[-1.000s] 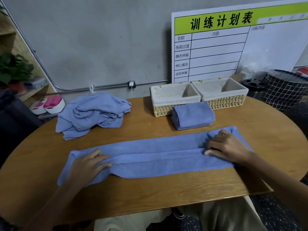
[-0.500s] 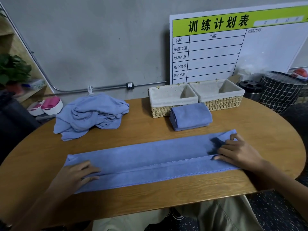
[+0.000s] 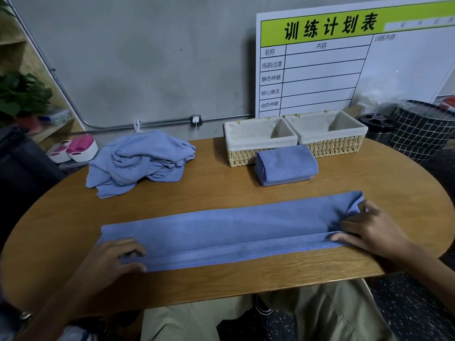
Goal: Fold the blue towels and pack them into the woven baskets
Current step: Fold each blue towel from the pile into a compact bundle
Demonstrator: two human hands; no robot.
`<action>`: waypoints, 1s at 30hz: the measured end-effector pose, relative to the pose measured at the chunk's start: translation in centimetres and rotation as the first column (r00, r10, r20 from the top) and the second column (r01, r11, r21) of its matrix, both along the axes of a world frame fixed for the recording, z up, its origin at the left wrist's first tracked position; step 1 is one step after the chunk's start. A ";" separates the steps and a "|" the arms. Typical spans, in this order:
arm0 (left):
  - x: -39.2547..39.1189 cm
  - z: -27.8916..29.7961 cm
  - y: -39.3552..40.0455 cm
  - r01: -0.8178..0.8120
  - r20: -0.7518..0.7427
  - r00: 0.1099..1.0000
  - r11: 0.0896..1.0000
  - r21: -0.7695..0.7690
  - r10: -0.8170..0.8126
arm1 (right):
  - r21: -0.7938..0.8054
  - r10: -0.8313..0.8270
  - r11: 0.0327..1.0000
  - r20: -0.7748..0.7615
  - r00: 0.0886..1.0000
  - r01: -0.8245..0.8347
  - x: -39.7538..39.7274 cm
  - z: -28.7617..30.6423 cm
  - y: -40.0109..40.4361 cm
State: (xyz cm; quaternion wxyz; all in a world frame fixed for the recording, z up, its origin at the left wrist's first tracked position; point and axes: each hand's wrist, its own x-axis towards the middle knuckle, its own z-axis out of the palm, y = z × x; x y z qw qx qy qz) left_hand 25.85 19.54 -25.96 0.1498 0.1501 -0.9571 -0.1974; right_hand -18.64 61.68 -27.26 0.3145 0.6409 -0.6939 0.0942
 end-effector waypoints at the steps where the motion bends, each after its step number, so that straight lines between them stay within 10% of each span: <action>1: -0.1 0.0 -0.1 0.007 0.011 1.000 1.000 0.029 -0.007 | 0.010 -0.002 1.000 0.015 1.000 0.002 0.0 0.2 -0.1; 12: 1.9 -0.2 -0.2 -0.040 0.083 0.994 0.937 -0.348 0.073 | 0.053 -0.131 0.990 0.058 0.990 0.128 -0.8 0.3 3.0; 19: 2.8 -0.9 -4.5 -0.443 0.087 0.877 0.866 -0.231 0.472 | -0.034 -0.354 0.925 0.277 0.893 0.378 0.0 1.7 1.9; 23: -5.1 -0.2 1.8 -0.345 0.098 0.934 0.938 0.003 0.343 | 0.126 -0.268 0.963 0.423 0.866 0.237 0.5 -1.1 -4.1; 30: -5.9 -2.5 -0.2 -0.352 0.153 0.923 0.936 -0.033 0.352 | 0.118 -0.417 0.903 0.471 0.778 0.412 -2.1 -1.4 -4.0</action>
